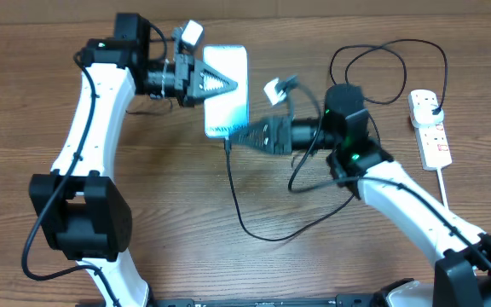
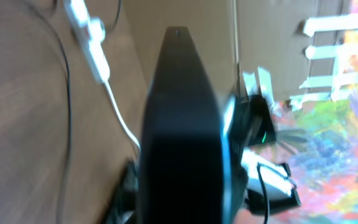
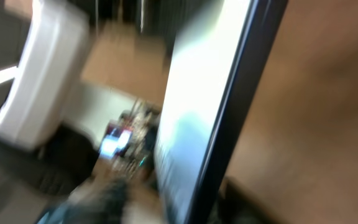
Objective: Plug charger to phone and switch on socket
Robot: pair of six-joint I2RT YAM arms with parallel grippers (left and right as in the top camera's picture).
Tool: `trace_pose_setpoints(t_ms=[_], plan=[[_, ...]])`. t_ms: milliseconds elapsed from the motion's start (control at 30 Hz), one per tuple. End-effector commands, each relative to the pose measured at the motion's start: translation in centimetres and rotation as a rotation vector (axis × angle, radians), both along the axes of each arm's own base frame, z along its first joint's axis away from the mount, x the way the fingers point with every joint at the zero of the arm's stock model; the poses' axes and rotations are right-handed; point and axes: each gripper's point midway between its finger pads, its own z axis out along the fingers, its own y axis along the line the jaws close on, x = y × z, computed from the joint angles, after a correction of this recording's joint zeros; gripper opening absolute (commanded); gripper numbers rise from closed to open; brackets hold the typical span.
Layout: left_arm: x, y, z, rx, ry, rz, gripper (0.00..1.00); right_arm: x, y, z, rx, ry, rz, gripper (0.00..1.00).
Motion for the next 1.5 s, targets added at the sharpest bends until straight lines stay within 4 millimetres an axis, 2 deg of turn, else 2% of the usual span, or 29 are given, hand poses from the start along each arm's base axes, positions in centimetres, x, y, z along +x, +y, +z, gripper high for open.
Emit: trace_pose_setpoints(t_ms=[0, 167, 267, 333, 367, 433, 533, 700, 800, 1000, 1067, 1100, 1133, 1200, 1233, 1367, 1467], plan=[[-1.5, -2.3, -0.4, 0.017, -0.015, -0.064, 0.04, 3.3, -2.1, 1.7, -0.008, -0.139, -0.139, 1.00], [-1.4, -2.3, -0.9, 0.049, -0.019, -0.059, 0.04, 3.2, -2.5, 0.6, -0.040, -0.105, -0.128, 1.00], [-1.3, -2.3, -0.9, 0.048, -0.024, -0.059, 0.04, 2.1, -2.3, 0.7, -0.028, -0.099, -0.068, 0.98], [-1.3, -2.3, -0.9, 0.047, -0.033, -0.059, 0.04, 1.7, -2.2, 0.8, -0.022, -0.098, -0.039, 0.89], [-1.2, -2.3, -0.9, 0.046, -0.038, -0.060, 0.04, 1.6, -2.1, 0.7, -0.021, -0.096, -0.035, 0.77], [-1.2, -2.3, -0.9, 0.045, -0.045, -0.060, 0.04, 1.4, -2.0, 0.7, -0.021, -0.089, -0.026, 0.62], [-1.2, -2.3, -0.8, 0.044, -0.046, -0.060, 0.04, 0.8, -1.3, 0.7, -0.020, -0.085, -0.007, 0.45], [-1.9, -3.1, 0.3, -0.033, -0.105, -0.097, 0.04, 0.5, -1.0, 0.7, -0.018, -0.065, 0.002, 0.38], [-2.2, -3.6, 0.6, -0.055, -0.141, -0.117, 0.04, 0.5, -1.0, 0.5, -0.021, -0.045, 0.002, 0.24], [-2.3, -3.8, 0.6, -0.059, -0.192, -0.127, 0.06, 0.5, -1.1, 0.2, -0.030, -0.023, 0.000, 0.07], [-2.2, -3.8, 0.2, -0.034, -0.200, -0.125, 0.11, 0.5, -1.1, 0.2, -0.030, -0.024, 0.001, 0.04], [-2.1, -3.8, -0.2, -0.010, -0.205, -0.122, 0.21, 0.5, -1.1, 0.1, -0.031, -0.025, 0.001, 0.04], [-1.9, -3.7, -0.8, 0.025, -0.209, -0.118, 0.35, 0.5, -1.1, 0.1, -0.033, -0.020, 0.000, 0.04], [-1.6, -3.5, -2.2, 0.110, -0.217, -0.108, 0.74, 0.5, -1.1, -0.2, -0.039, -0.021, 0.002, 0.04], [-1.5, -3.3, -2.7, 0.142, -0.219, -0.105, 0.82, 0.5, -1.1, -0.4, -0.046, -0.021, 0.001, 0.04], [-0.8, -2.5, -5.0, 0.287, -0.209, -0.079, 0.95, 1.3, -1.6, -2.8, -0.123, 0.040, -0.071, 0.04], [-0.1, -1.6, -6.6, 0.393, -0.201, -0.052, 1.00, 2.0, -2.3, -5.3, -0.219, 0.093, -0.150, 0.04]])
